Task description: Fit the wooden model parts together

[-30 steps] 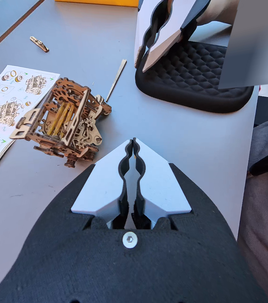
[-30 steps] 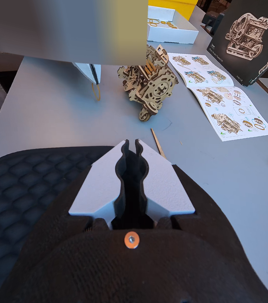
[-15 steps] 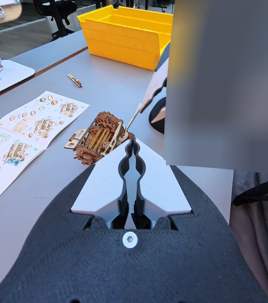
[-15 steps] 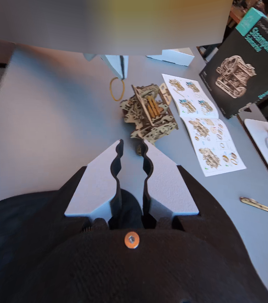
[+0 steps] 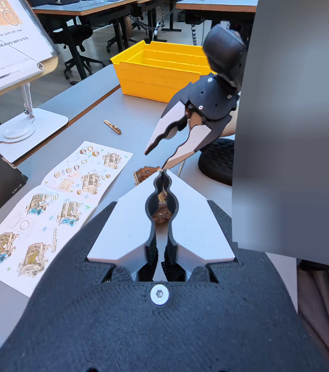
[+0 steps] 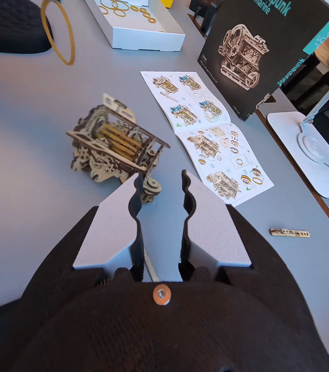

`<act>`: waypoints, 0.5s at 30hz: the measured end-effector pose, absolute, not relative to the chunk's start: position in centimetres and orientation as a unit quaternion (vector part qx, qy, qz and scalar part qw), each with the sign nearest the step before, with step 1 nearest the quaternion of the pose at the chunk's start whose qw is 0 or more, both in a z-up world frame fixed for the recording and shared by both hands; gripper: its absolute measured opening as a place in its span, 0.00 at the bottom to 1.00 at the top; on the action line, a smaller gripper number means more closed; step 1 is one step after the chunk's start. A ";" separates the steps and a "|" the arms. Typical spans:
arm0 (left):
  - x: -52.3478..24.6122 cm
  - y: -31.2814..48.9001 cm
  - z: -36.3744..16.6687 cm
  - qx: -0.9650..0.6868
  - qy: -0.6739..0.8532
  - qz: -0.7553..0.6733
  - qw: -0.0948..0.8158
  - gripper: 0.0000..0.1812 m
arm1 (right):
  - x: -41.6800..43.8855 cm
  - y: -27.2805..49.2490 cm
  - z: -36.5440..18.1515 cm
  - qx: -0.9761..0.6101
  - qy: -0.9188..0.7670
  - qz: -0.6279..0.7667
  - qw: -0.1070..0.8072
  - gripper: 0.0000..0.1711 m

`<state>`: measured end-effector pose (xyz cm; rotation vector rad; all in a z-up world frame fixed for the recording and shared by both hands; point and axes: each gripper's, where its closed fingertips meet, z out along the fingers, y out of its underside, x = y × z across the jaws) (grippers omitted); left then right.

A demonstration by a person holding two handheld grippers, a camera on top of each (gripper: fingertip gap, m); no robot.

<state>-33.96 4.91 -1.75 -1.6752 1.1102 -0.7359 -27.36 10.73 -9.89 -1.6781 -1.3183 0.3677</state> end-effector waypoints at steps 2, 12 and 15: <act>-33.7 6.0 -1.2 -0.682 0.469 -0.300 0.474 0.00 | -27.7 12.1 -10.4 -0.696 -0.531 0.159 0.457 0.22; -32.6 9.8 -3.2 -0.666 0.530 -0.270 0.450 0.00 | -21.2 9.9 -11.2 -0.687 -0.574 0.209 0.392 0.20; -32.6 9.8 -3.2 -0.660 0.528 -0.280 0.455 0.00 | -16.0 8.7 -13.3 -0.711 -0.565 0.213 0.361 0.20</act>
